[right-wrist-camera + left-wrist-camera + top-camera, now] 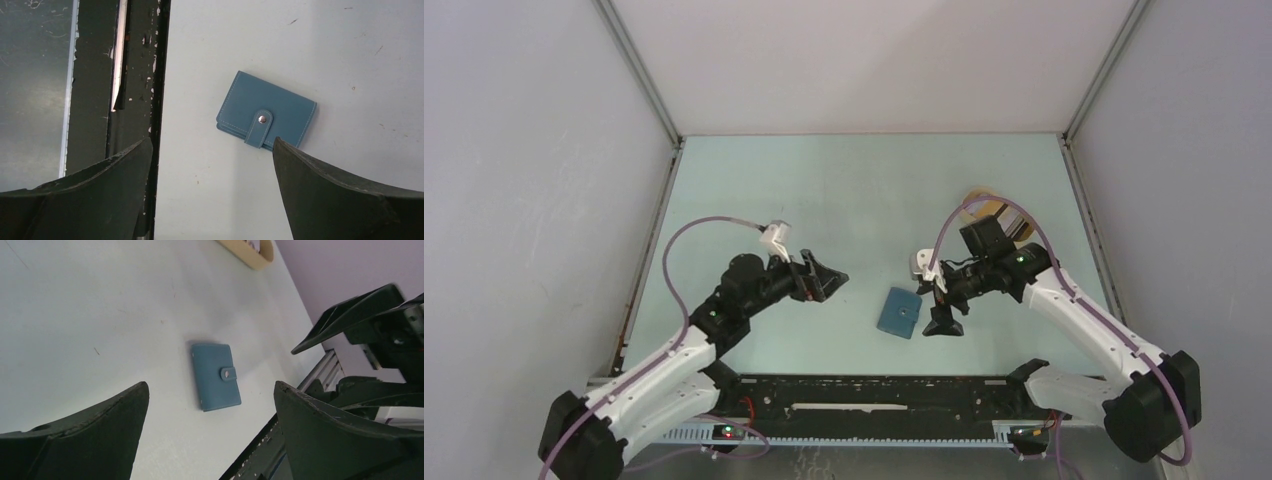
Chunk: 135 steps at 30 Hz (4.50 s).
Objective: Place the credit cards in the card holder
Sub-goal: Move the card holder to the center of the board, then open the card holder at the center of the board.
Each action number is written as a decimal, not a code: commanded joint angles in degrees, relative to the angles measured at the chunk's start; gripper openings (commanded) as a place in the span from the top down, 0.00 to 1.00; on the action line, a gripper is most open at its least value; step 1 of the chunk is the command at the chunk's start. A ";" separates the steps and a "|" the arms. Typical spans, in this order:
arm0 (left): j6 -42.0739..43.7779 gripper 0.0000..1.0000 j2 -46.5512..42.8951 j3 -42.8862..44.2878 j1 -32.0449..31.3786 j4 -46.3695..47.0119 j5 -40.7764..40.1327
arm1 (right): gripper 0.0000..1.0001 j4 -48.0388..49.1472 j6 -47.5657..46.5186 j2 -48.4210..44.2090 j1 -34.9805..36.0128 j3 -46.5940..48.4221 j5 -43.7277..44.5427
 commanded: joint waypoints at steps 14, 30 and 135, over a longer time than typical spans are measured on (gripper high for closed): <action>-5.87 0.16 20.73 -3.36 -10.77 19.93 -9.34 | 0.03 4.30 3.37 1.96 0.68 -2.96 1.80; -9.58 0.21 29.69 -5.26 -11.72 27.49 -9.66 | 0.10 9.43 3.00 3.39 5.60 -4.82 7.73; -5.02 0.07 40.96 0.79 -23.27 37.15 -6.67 | 1.00 10.65 11.26 15.50 -1.70 1.28 0.52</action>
